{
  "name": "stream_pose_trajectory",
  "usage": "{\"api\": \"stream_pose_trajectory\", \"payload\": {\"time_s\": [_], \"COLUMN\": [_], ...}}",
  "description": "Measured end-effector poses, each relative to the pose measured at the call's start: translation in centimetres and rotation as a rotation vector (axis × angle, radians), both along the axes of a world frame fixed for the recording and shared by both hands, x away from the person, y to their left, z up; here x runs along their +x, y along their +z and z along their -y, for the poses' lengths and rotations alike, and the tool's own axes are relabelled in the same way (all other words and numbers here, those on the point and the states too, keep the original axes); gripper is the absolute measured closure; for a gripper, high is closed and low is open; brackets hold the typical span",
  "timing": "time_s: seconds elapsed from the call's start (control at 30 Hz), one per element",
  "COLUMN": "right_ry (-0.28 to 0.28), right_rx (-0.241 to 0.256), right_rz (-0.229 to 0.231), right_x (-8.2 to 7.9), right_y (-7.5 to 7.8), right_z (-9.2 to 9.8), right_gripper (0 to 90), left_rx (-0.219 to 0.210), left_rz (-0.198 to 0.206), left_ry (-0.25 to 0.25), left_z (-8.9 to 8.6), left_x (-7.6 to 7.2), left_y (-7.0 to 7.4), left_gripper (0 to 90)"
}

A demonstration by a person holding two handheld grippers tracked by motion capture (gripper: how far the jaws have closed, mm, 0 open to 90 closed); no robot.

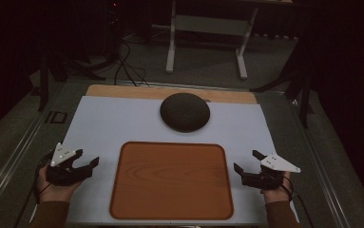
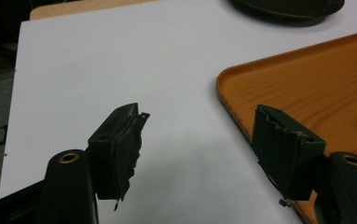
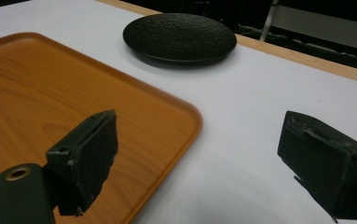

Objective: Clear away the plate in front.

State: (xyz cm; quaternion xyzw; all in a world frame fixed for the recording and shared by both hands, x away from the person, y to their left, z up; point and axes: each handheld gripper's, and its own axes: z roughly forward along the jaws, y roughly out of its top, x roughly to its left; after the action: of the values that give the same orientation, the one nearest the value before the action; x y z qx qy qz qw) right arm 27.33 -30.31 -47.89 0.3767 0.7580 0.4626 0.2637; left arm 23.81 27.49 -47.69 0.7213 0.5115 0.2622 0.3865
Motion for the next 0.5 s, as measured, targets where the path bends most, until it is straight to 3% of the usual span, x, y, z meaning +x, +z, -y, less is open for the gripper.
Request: {"api": "stream_pose_trajectory", "payload": {"time_s": [0.5], "right_ry": [-0.01], "right_rx": [-0.008], "right_rz": [0.012], "right_x": [0.19], "right_y": [-0.01], "right_z": [0.42], "right_gripper": [13.0], "left_rx": [-0.006], "left_rz": [0.015], "left_ry": [0.016], "left_z": [0.04], "left_x": [-0.08], "left_y": [0.12], "left_gripper": [34.3]}}
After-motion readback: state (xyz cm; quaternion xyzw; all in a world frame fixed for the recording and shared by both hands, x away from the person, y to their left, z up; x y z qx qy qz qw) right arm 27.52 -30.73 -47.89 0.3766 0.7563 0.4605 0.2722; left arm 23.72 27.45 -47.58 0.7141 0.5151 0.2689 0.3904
